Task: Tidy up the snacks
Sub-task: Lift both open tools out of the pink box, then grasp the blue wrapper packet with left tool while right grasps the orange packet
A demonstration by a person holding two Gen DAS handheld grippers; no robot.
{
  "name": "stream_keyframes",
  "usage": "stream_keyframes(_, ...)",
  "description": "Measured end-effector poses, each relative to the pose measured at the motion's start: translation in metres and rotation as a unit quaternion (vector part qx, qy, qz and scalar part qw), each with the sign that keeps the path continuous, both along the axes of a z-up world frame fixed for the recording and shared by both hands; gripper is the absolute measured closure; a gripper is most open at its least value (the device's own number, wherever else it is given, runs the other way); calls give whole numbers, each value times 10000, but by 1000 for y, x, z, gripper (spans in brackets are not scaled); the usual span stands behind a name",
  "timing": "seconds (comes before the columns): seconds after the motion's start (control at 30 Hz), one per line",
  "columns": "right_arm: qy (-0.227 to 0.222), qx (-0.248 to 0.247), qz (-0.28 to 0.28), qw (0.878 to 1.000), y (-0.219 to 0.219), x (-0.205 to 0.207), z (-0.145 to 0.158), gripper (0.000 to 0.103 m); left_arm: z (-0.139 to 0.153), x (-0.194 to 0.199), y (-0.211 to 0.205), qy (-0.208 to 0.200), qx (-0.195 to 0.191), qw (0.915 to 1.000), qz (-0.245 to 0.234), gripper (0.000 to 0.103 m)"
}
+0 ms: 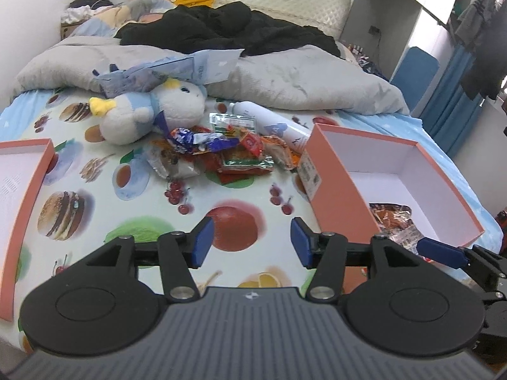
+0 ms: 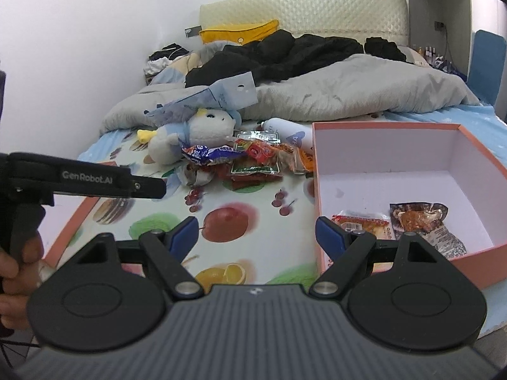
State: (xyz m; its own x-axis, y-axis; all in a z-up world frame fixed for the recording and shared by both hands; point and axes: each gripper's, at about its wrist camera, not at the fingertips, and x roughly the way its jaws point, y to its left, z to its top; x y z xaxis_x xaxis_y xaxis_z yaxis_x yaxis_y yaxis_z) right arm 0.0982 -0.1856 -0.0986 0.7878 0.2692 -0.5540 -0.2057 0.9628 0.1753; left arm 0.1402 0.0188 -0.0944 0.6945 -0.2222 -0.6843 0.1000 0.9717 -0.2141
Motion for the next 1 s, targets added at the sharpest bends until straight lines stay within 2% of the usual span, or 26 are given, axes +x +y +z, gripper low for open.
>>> stream_keyframes(0.2, 74, -63, 24, 10000, 7, 7, -7, 21, -7, 9, 8, 55, 19, 10000, 55, 35)
stream_keyframes(0.47, 103, -233, 58, 9997, 16, 24, -12, 21, -21, 25, 20, 146, 7, 9998, 161, 34)
stream_keyframes(0.9, -87, -604, 184, 9980, 39, 66, -15, 22, -47, 69, 37, 262, -107, 9992, 299, 34)
stream_keyframes(1.0, -83, -621, 217, 9978, 44, 76, -18, 29, -56, 80, 43, 246, -195, 9990, 311, 34)
